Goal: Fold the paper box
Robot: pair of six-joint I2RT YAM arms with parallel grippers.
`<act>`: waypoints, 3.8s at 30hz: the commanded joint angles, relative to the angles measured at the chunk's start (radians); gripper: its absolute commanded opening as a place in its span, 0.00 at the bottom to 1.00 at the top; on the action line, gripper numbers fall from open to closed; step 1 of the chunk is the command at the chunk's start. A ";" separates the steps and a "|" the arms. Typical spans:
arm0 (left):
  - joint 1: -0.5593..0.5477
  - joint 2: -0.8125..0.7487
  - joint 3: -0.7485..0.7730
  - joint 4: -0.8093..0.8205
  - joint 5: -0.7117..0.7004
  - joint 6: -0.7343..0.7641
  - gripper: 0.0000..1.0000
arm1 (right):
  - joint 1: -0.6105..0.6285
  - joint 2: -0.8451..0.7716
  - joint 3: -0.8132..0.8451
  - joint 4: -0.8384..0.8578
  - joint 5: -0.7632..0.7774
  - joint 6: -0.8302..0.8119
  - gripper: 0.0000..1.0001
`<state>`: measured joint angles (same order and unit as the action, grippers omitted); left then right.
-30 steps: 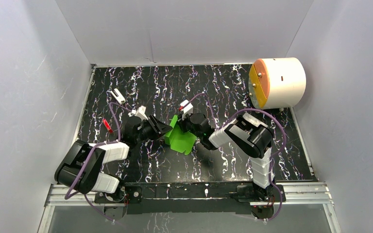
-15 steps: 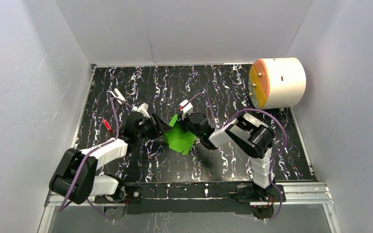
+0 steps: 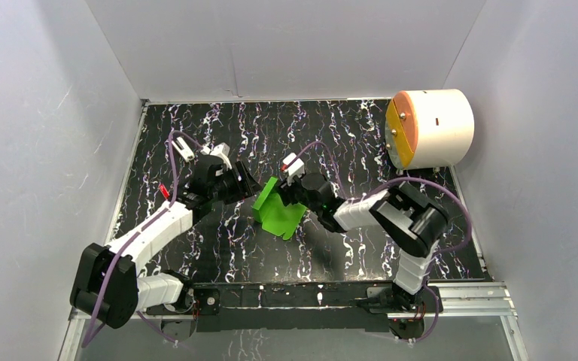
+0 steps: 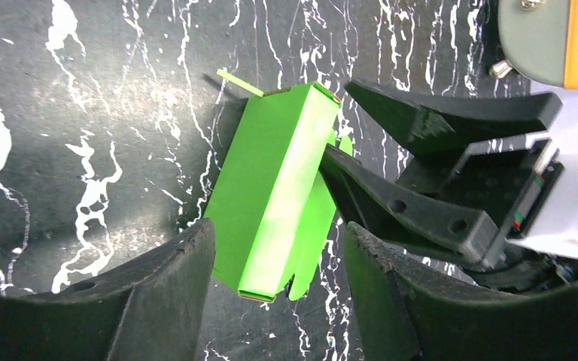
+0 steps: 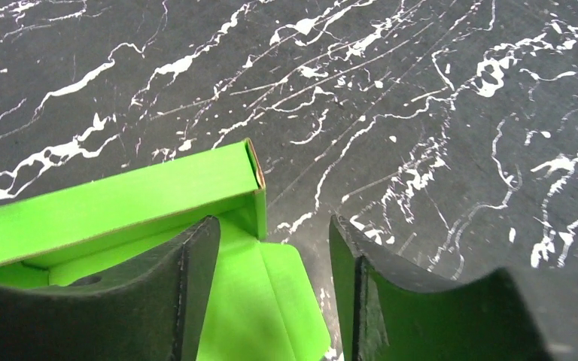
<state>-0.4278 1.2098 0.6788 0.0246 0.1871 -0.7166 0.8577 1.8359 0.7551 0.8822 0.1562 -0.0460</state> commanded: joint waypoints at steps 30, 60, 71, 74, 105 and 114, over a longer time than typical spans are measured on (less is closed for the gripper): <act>-0.151 0.396 0.461 -0.375 -0.134 0.234 0.65 | -0.062 -0.697 -0.248 -0.516 0.122 0.383 0.99; 0.012 0.168 0.002 0.119 0.134 -0.126 0.28 | -0.071 -0.418 0.287 -1.112 -0.037 0.562 0.98; 0.012 0.171 -0.174 0.390 0.147 -0.297 0.29 | -0.084 -0.288 0.315 -1.138 -0.111 0.524 0.74; 0.011 0.187 -0.213 0.461 0.155 -0.326 0.29 | -0.083 -0.259 0.333 -1.134 -0.191 0.495 0.61; 0.021 -0.437 0.008 -0.234 -0.150 0.495 0.71 | -0.088 -0.078 0.730 -1.445 -0.508 -0.500 0.04; 0.046 -0.458 -0.033 -0.217 -0.230 0.571 0.72 | -0.072 0.014 0.828 -1.548 -0.579 -0.734 0.09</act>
<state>-0.4007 0.7647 0.6460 -0.1749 0.0025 -0.2264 0.7750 1.8404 1.5208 -0.6163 -0.3595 -0.6407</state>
